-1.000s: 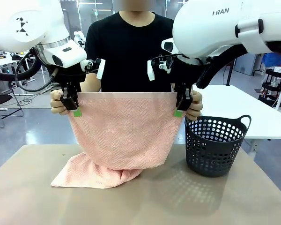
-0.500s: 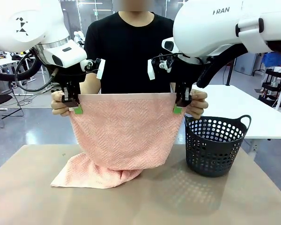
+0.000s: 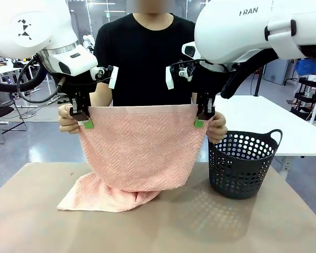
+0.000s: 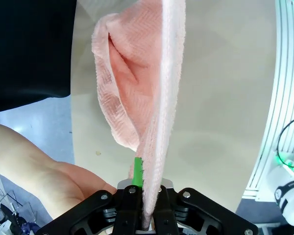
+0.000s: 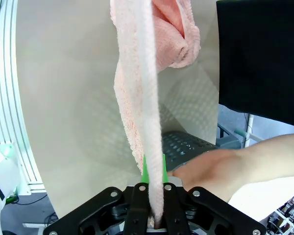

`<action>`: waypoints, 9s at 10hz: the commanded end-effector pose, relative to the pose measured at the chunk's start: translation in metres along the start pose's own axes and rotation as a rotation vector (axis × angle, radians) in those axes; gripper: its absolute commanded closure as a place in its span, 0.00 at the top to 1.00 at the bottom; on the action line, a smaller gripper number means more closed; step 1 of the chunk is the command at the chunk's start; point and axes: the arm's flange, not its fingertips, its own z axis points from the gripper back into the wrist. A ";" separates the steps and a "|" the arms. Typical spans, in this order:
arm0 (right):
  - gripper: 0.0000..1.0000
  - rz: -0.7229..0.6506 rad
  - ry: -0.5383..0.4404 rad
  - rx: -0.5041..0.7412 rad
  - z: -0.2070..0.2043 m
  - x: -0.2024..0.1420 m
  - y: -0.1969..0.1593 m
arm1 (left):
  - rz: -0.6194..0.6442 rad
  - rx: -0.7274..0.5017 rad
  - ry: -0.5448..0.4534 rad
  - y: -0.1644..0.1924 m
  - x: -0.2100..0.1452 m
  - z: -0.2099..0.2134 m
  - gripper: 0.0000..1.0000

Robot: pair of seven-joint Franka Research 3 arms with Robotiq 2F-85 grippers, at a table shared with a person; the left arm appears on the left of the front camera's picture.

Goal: Fold the towel.
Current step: Grab the top end of the 100 cm Hotel Towel extended by the human, then release the end of the 100 cm Hotel Towel you were holding and grab the top end of the folded side.

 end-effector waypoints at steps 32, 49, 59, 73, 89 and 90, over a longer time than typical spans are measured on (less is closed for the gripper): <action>0.00 0.001 0.004 -0.004 0.001 -0.001 0.000 | -0.003 0.007 0.008 0.001 -0.001 0.001 0.00; 0.00 0.001 0.004 -0.004 0.001 -0.001 0.000 | -0.003 0.007 0.008 0.001 -0.001 0.001 0.00; 0.00 0.001 0.004 -0.004 0.001 -0.001 0.000 | -0.003 0.007 0.008 0.001 -0.001 0.001 0.00; 0.00 0.001 0.004 -0.004 0.001 -0.001 0.000 | -0.003 0.007 0.008 0.001 -0.001 0.001 0.00; 0.75 -0.008 -0.048 -0.044 0.009 -0.004 0.003 | 0.005 0.055 -0.047 -0.005 -0.002 0.011 0.42; 1.00 0.001 -0.061 -0.065 0.015 -0.004 0.006 | 0.000 0.081 -0.060 -0.009 -0.002 0.019 1.00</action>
